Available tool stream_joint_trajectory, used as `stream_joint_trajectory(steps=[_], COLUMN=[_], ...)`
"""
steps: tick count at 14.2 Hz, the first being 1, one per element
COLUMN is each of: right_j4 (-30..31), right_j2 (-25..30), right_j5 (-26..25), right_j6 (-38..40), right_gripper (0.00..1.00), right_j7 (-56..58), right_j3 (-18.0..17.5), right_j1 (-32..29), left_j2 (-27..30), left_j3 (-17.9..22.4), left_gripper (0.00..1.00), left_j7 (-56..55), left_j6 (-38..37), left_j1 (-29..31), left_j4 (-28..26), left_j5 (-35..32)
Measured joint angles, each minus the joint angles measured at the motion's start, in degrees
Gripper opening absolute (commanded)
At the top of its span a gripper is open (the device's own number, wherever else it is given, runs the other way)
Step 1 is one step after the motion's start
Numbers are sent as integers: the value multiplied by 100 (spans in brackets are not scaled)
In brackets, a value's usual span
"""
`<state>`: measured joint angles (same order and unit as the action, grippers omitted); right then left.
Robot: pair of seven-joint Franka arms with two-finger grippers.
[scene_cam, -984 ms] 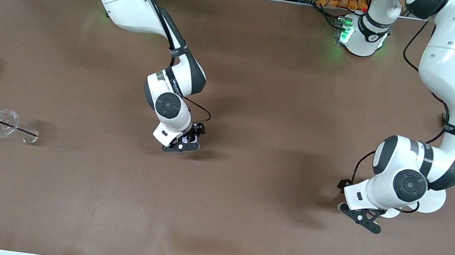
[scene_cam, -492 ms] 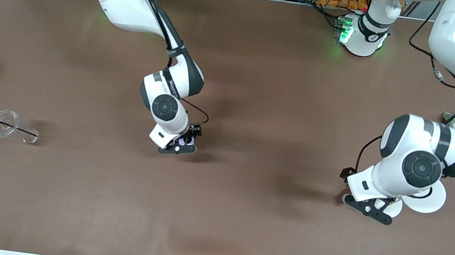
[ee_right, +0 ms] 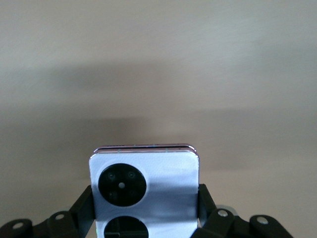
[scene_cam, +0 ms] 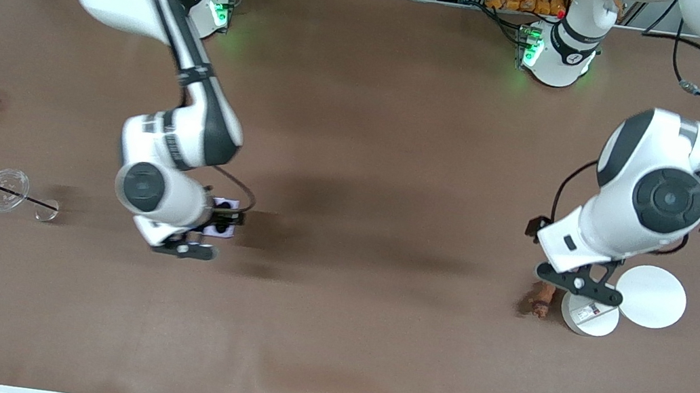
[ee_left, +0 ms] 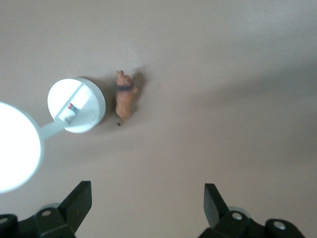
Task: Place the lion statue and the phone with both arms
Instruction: 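Carry the phone with the right gripper beside the clear cup while the left gripper withdraws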
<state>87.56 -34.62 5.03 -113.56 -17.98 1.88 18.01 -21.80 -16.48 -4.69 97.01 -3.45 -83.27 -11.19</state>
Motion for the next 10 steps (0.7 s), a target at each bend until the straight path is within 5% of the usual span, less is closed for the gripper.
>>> stream_joint_trajectory(steps=[10], right_j4=[437], right_j2=[-193], right_j5=[-160], right_j6=[-572], right_gripper=[0], right_j7=[1344], right_j3=[20], right_j1=[-2013], left_j2=[747], left_j3=[37], left_gripper=[100], left_j7=[51], left_j6=[-771], left_j1=[426], left_j4=[258], left_j5=[388])
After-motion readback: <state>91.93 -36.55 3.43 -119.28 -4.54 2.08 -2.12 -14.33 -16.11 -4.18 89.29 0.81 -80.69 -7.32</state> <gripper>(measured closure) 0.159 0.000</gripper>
